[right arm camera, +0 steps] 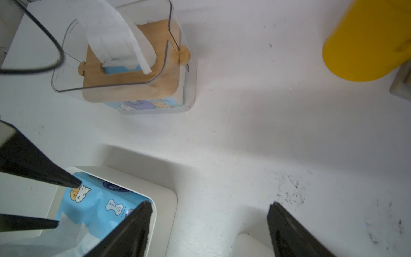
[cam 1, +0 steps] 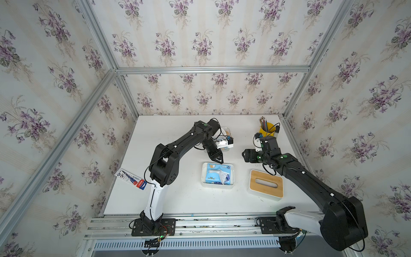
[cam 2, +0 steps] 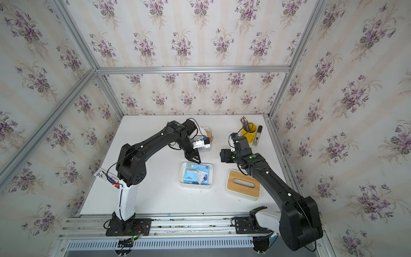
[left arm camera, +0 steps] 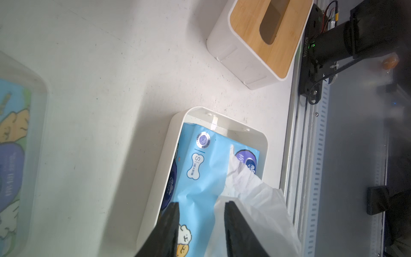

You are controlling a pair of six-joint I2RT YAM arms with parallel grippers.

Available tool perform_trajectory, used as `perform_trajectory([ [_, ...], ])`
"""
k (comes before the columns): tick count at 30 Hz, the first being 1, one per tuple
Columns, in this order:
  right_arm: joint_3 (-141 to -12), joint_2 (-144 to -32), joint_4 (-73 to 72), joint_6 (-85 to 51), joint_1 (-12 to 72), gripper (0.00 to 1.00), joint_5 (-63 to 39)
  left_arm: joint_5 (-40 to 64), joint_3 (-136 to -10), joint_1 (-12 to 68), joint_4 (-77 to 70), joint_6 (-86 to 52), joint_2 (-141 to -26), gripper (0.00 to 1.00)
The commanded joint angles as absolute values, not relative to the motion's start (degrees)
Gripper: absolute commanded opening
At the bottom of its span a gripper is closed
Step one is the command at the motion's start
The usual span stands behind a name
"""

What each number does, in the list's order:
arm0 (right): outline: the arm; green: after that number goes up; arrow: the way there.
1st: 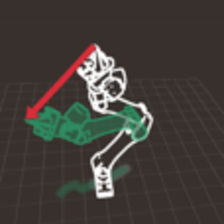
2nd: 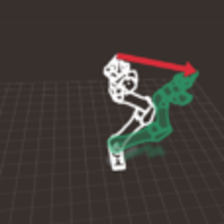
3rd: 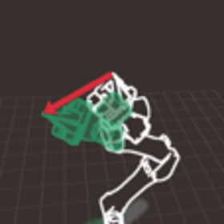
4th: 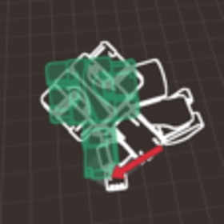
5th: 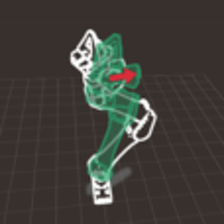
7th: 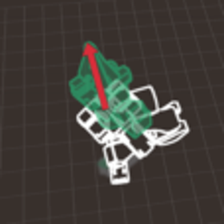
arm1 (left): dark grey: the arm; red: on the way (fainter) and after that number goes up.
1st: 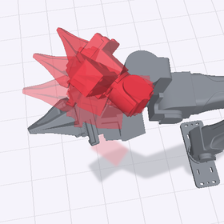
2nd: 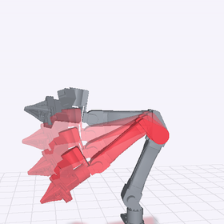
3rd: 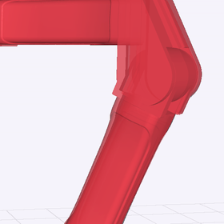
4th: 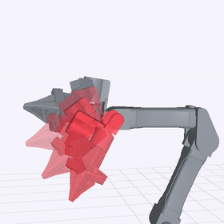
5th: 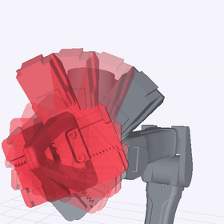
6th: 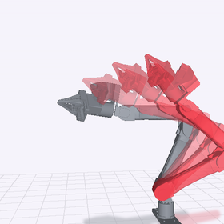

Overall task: Put the tissue paper into the tissue box
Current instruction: Place the paper towel in the tissue box, then move the box lid to the center of the board.

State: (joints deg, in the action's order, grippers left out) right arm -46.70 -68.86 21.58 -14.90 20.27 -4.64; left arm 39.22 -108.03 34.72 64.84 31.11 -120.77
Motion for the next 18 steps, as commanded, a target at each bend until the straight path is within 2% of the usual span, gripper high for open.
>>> perform_trajectory([
  [1,-46.0,-67.2,25.1,-18.1,20.4,0.86,-4.8,39.5,-107.2,34.7,63.3,28.3,-117.3,0.45],
  [5,-45.2,-64.8,30.4,-21.4,20.4,0.86,-2.2,38.8,-100.9,34.7,54.3,20.6,-109.4,0.59],
  [10,-41.8,-61.8,33.4,-28.0,23.4,0.84,0.6,34.4,-88.9,34.6,39.0,4.3,-99.3,0.75],
  [14,-41.4,-62.2,36.3,-31.5,27.8,0.83,3.5,29.7,-83.0,34.6,34.9,-3.5,-95.0,0.8],
  [18,-40.2,-62.8,38.6,-35.8,33.2,0.81,7.5,26.4,-77.2,34.6,30.9,-5.6,-91.3,0.82],
])
